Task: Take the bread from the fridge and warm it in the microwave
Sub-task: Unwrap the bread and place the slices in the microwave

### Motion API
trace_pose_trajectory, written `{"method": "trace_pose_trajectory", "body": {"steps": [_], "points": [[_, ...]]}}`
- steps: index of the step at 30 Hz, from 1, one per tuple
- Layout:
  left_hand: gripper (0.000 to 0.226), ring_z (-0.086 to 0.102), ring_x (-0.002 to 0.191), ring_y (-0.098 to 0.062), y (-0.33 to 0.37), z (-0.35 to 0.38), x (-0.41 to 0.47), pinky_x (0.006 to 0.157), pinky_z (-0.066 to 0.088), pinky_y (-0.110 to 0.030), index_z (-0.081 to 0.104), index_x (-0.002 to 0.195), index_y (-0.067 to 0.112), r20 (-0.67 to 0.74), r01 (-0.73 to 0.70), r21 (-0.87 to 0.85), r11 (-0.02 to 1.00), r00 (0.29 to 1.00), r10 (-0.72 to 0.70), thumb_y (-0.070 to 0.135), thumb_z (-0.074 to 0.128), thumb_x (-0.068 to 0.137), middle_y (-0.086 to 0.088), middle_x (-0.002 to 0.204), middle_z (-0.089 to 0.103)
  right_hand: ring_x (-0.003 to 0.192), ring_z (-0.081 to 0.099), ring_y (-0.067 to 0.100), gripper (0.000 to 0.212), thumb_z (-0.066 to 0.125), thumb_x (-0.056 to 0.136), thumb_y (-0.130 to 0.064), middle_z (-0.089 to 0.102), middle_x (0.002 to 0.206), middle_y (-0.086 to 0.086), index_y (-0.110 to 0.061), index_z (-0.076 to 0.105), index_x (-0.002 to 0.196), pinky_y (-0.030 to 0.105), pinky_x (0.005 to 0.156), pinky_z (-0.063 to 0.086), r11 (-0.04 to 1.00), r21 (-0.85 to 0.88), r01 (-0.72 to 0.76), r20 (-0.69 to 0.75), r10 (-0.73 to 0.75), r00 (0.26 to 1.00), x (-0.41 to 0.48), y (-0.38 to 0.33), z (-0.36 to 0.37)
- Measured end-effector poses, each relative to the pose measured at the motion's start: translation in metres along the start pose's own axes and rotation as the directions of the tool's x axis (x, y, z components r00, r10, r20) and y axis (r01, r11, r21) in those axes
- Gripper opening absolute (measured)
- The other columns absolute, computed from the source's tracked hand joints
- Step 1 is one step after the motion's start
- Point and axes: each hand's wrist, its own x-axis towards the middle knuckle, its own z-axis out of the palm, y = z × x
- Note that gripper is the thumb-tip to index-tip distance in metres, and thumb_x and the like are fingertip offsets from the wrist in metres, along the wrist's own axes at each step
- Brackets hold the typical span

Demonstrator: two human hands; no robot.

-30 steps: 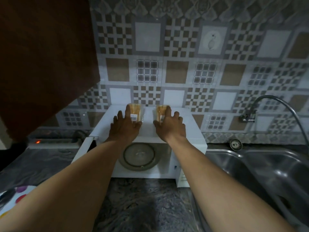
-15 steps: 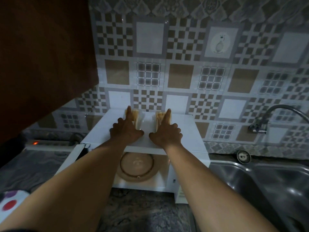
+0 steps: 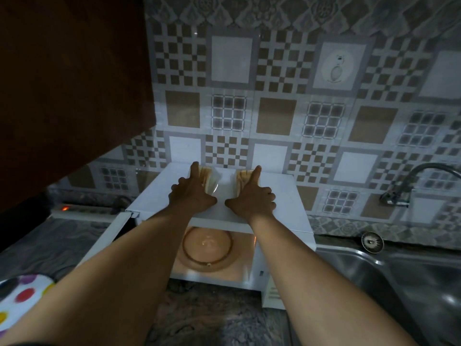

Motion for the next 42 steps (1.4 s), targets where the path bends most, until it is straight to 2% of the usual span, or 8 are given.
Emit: {"method": "trace_pose_trajectory", "body": {"steps": [6, 14, 20, 26, 30, 34, 39, 42], "points": [[0.121, 0.038, 0.132, -0.044, -0.003, -0.003, -0.02, 0.106, 0.035, -0.051, -0.021, 0.15, 0.039, -0.023, 0.008, -0.025, 1.0, 1.0, -0.009, 0.045, 0.076, 0.078, -0.022, 0.146, 0.034, 0.128, 0.042, 0.04, 0.13, 0.077, 0.073, -0.055, 0.044, 0.136, 0.021, -0.033, -0.023, 0.153, 0.048, 0.104, 0.038, 1.0, -0.013, 0.006, -0.002, -0.006, 1.0, -0.013, 0.003, -0.004], [0.118, 0.044, 0.12, -0.04, -0.006, -0.013, -0.058, 0.095, 0.041, -0.048, -0.014, 0.153, 0.036, -0.08, 0.013, -0.031, 0.999, 0.997, -0.015, 0.043, 0.076, 0.076, -0.019, 0.136, 0.042, 0.122, 0.044, 0.037, 0.133, 0.08, 0.072, -0.052, 0.045, 0.131, 0.018, -0.035, -0.025, 0.152, 0.045, 0.098, 0.04, 0.997, -0.063, -0.051, 0.022, 0.052, 0.998, -0.05, 0.0, -0.017], [0.12, 0.045, 0.115, -0.037, -0.009, -0.029, -0.106, 0.092, 0.043, -0.047, -0.015, 0.15, 0.041, -0.08, 0.019, -0.079, 0.997, 0.996, -0.025, 0.041, 0.077, 0.074, -0.016, 0.126, 0.044, 0.125, 0.042, 0.038, 0.133, 0.082, 0.071, -0.046, 0.043, 0.134, 0.02, -0.034, -0.021, 0.153, 0.046, 0.101, 0.039, 0.998, -0.01, -0.059, -0.015, 0.058, 0.998, -0.11, 0.005, -0.033], [0.119, 0.052, 0.11, -0.043, -0.024, -0.032, -0.172, 0.087, 0.046, -0.05, -0.014, 0.151, 0.039, -0.12, -0.042, -0.133, 0.99, 0.992, 0.026, 0.049, 0.076, 0.073, -0.021, 0.121, 0.05, 0.122, 0.043, 0.04, 0.128, 0.081, 0.073, -0.044, 0.044, 0.132, 0.024, -0.032, -0.017, 0.153, 0.048, 0.097, 0.042, 0.996, -0.009, -0.085, -0.039, 0.084, 0.996, -0.18, 0.013, -0.044], [0.12, 0.05, 0.116, -0.041, -0.035, -0.028, -0.211, 0.096, 0.041, -0.048, -0.012, 0.151, 0.037, -0.152, -0.049, -0.132, 0.99, 0.988, 0.029, 0.048, 0.077, 0.07, -0.024, 0.124, 0.055, 0.125, 0.043, 0.042, 0.127, 0.082, 0.075, -0.044, 0.047, 0.136, 0.024, -0.032, -0.018, 0.154, 0.048, 0.099, 0.042, 0.995, -0.004, -0.099, -0.058, 0.099, 0.993, -0.222, 0.022, -0.047], [0.121, 0.047, 0.12, -0.043, -0.046, -0.016, -0.246, 0.094, 0.045, -0.053, -0.013, 0.151, 0.04, -0.107, -0.037, -0.161, 0.986, 0.994, 0.02, 0.046, 0.078, 0.072, -0.023, 0.131, 0.049, 0.135, 0.037, 0.046, 0.131, 0.083, 0.072, -0.047, 0.04, 0.146, 0.028, -0.034, -0.021, 0.151, 0.052, 0.105, 0.041, 0.991, -0.003, -0.13, -0.076, 0.13, 0.989, -0.249, 0.034, -0.034], [0.117, 0.043, 0.124, -0.044, -0.06, 0.012, -0.266, 0.099, 0.039, -0.056, -0.015, 0.149, 0.041, -0.072, -0.005, -0.179, 0.984, 0.997, -0.008, 0.045, 0.075, 0.074, -0.022, 0.137, 0.046, 0.123, 0.044, 0.043, 0.127, 0.079, 0.074, -0.054, 0.044, 0.136, 0.027, -0.033, -0.018, 0.153, 0.048, 0.098, 0.042, 0.994, -0.006, -0.107, -0.044, 0.106, 0.993, -0.268, 0.052, -0.015], [0.121, 0.042, 0.122, -0.045, -0.069, 0.032, -0.271, 0.099, 0.038, -0.056, -0.014, 0.15, 0.039, -0.049, 0.031, -0.193, 0.981, 0.998, -0.042, 0.049, 0.077, 0.072, -0.024, 0.135, 0.046, 0.124, 0.042, 0.044, 0.127, 0.08, 0.074, -0.049, 0.042, 0.136, 0.027, -0.035, -0.02, 0.151, 0.05, 0.099, 0.041, 0.994, 0.009, -0.107, -0.002, 0.107, 0.994, -0.27, 0.066, 0.002]]}}
